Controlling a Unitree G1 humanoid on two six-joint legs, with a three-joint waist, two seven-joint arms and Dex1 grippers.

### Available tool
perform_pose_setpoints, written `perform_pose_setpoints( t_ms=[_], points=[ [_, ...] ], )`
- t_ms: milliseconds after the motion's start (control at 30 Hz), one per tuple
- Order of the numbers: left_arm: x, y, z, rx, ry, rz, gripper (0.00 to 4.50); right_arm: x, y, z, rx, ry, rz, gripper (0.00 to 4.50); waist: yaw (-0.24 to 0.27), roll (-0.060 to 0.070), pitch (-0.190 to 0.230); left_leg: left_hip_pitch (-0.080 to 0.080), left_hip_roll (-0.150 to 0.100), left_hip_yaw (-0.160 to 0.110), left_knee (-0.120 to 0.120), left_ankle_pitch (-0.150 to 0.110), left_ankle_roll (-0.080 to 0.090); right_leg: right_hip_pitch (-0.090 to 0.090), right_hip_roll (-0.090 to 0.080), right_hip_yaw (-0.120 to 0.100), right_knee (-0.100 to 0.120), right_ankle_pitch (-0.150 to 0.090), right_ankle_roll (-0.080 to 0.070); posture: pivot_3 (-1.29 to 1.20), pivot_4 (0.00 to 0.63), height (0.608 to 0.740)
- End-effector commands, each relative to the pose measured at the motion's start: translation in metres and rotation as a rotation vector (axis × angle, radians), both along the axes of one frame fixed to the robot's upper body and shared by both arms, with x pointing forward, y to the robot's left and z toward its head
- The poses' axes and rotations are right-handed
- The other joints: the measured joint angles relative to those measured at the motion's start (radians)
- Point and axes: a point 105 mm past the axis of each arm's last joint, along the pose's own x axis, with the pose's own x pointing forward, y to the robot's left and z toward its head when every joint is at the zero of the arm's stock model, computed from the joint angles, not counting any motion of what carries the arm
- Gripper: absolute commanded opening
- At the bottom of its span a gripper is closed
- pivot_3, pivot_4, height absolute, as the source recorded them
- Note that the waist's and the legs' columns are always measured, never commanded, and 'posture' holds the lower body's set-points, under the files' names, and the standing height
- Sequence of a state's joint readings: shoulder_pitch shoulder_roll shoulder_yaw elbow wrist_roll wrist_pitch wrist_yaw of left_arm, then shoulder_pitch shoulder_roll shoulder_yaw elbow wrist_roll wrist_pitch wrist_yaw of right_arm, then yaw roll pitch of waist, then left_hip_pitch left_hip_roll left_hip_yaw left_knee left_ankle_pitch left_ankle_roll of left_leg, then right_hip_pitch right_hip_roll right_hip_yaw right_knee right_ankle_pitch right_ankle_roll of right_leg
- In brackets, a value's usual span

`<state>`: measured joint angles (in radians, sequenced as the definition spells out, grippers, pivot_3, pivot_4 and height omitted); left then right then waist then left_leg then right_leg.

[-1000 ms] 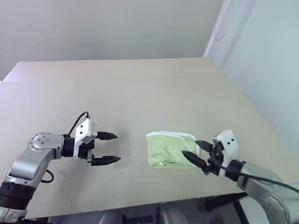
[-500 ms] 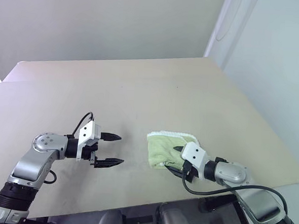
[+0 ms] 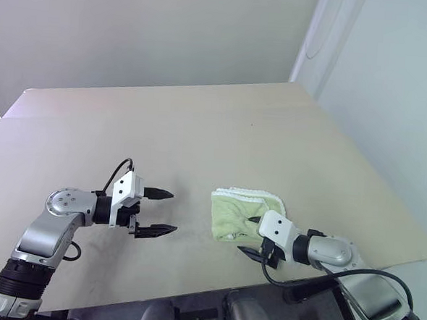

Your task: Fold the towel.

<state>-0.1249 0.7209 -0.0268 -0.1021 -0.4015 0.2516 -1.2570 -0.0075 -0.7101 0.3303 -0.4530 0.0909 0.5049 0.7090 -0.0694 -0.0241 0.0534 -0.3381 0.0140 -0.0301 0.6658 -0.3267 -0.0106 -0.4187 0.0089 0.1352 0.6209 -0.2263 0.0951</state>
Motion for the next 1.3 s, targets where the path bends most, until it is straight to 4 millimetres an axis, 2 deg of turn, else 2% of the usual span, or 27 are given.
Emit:
perform_pose_setpoints(
  t_ms=[33,233,267,367,633,733,833,900,933,1067,1167,1300],
  points=[
    [0.002,-0.003,0.008,0.012,-0.047,-0.020,4.49,0.014,-0.003,0.005,-0.019,-0.066,-0.042,3.86,0.000,0.000,0.000,0.000,0.000,0.000,0.000,0.000,0.000,0.000,0.000,0.000,0.000,0.000,0.000,0.00,0.000,0.740],
    [0.005,-0.003,0.010,0.008,-0.061,-0.012,4.49,0.022,-0.011,0.005,-0.111,-0.144,-0.020,3.86,0.000,0.000,0.000,0.000,0.000,0.000,0.001,0.000,0.000,0.000,0.000,0.000,0.001,0.000,0.000,0.00,0.000,0.740],
    [0.006,-0.003,0.011,0.007,-0.063,-0.010,4.50,0.023,-0.010,0.006,-0.111,-0.157,-0.012,3.67,0.000,0.000,0.000,0.000,0.000,0.000,0.001,0.000,0.000,0.000,0.000,0.000,0.001,0.000,0.000,0.00,0.000,0.740],
    [0.007,-0.004,0.012,0.005,-0.066,-0.007,4.50,0.024,-0.006,0.013,-0.083,-0.180,-0.004,2.97,0.000,0.000,0.000,0.000,0.000,0.000,0.001,0.000,0.000,0.000,0.000,0.000,0.002,0.000,0.000,0.00,0.000,0.740],
    [0.008,-0.004,0.011,0.003,-0.066,-0.005,4.50,0.026,-0.001,0.021,-0.040,-0.200,-0.007,0.07,-0.001,0.000,0.000,0.000,0.000,0.000,0.001,0.000,0.000,0.000,0.000,0.000,0.002,0.000,0.000,0.00,0.000,0.740],
    [0.008,-0.004,0.012,0.003,-0.069,-0.005,4.50,0.029,0.003,0.038,0.049,-0.199,-0.037,0.02,0.000,0.000,0.000,0.000,0.000,0.000,0.001,0.000,0.000,0.000,0.000,0.000,0.003,0.000,0.000,0.00,0.000,0.740],
    [0.011,-0.004,0.011,0.006,-0.076,0.001,4.50,0.034,0.000,0.085,0.300,-0.191,-0.112,0.02,0.000,0.000,0.000,0.000,0.000,0.000,0.001,0.000,0.000,0.000,0.000,0.000,0.004,0.000,0.000,0.00,0.000,0.740],
    [0.013,-0.004,0.011,0.006,-0.077,0.002,4.50,0.043,-0.013,0.111,0.404,-0.216,-0.177,0.02,-0.001,0.001,0.000,0.000,0.000,-0.001,0.002,0.000,0.000,0.000,0.000,0.000,0.005,0.000,0.000,0.00,0.000,0.740],
    [0.013,-0.004,0.010,0.005,-0.077,0.001,4.50,0.045,-0.017,0.117,0.425,-0.222,-0.199,0.02,0.000,0.000,0.000,0.000,0.000,0.000,0.002,0.000,0.000,0.000,0.000,0.000,0.006,0.000,0.000,0.00,0.000,0.740],
    [0.016,-0.005,0.010,0.003,-0.081,-0.003,4.50,0.069,-0.062,0.143,0.410,-0.336,-0.375,0.02,0.000,0.000,0.000,0.000,0.000,-0.001,0.002,0.000,0.000,0.000,0.001,0.000,0.006,0.000,0.000,0.00,0.000,0.740],
    [0.018,-0.007,0.010,0.001,-0.087,-0.008,4.50,0.078,-0.084,0.136,0.265,-0.382,-0.430,0.02,0.001,0.000,0.000,0.000,-0.001,-0.001,0.002,0.000,0.000,0.000,0.000,0.000,0.005,0.000,0.000,0.00,0.000,0.740],
    [0.020,-0.009,0.010,-0.003,-0.094,-0.013,4.50,0.084,-0.100,0.097,0.041,-0.376,-0.457,0.02,-0.003,0.000,0.000,0.000,-0.001,0.000,0.001,0.000,0.000,-0.001,0.001,0.000,0.004,0.000,0.000,0.00,0.000,0.740]
  ],
)
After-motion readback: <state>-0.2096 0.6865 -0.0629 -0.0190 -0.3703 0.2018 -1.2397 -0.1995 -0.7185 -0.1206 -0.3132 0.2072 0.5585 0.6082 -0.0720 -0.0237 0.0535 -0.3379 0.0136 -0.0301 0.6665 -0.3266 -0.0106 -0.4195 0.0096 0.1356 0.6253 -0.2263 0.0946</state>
